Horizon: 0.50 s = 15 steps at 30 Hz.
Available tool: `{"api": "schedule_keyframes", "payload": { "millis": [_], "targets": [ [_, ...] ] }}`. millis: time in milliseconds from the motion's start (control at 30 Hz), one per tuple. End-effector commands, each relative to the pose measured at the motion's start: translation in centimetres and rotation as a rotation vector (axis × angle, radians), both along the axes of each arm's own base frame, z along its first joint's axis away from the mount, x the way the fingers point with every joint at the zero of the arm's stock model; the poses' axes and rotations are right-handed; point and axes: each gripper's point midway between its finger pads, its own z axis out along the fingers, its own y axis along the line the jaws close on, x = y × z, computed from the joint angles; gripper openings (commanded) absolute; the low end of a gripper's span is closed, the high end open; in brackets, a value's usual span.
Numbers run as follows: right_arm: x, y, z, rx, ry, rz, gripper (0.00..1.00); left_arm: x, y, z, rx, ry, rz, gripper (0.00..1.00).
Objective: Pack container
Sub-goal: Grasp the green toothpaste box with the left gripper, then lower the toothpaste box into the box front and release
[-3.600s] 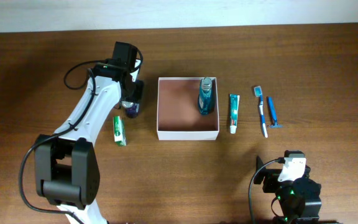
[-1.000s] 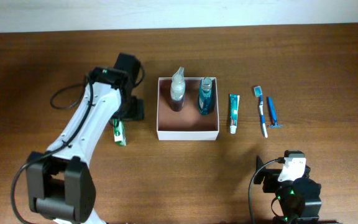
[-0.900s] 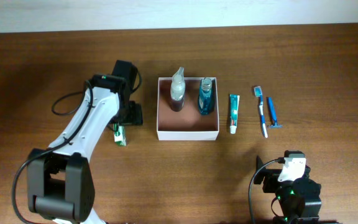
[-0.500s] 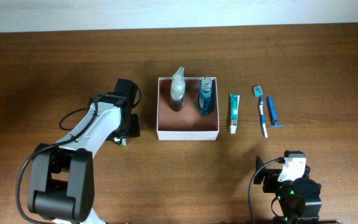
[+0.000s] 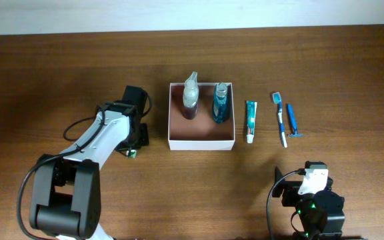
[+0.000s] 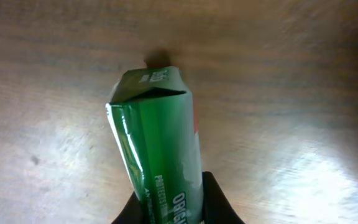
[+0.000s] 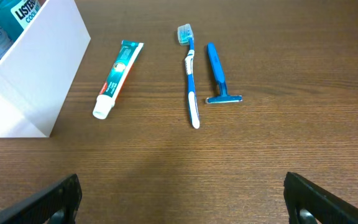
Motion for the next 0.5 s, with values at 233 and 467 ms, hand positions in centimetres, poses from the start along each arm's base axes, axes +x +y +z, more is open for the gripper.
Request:
{"api": "schedule_keyframes", "payload": {
  "millis": [233, 467],
  "targets": [
    [0.0, -0.1, -0.2, 0.008, 0.001, -0.010, 0.99, 2.1, -2.4, 15.6, -0.072, -0.314, -0.216, 0.08],
    [0.0, -0.1, -0.2, 0.008, 0.001, -0.010, 0.99, -1.3, -11.1, 20.2, -0.192, -0.413, -0.878, 0.00]
  ]
}}
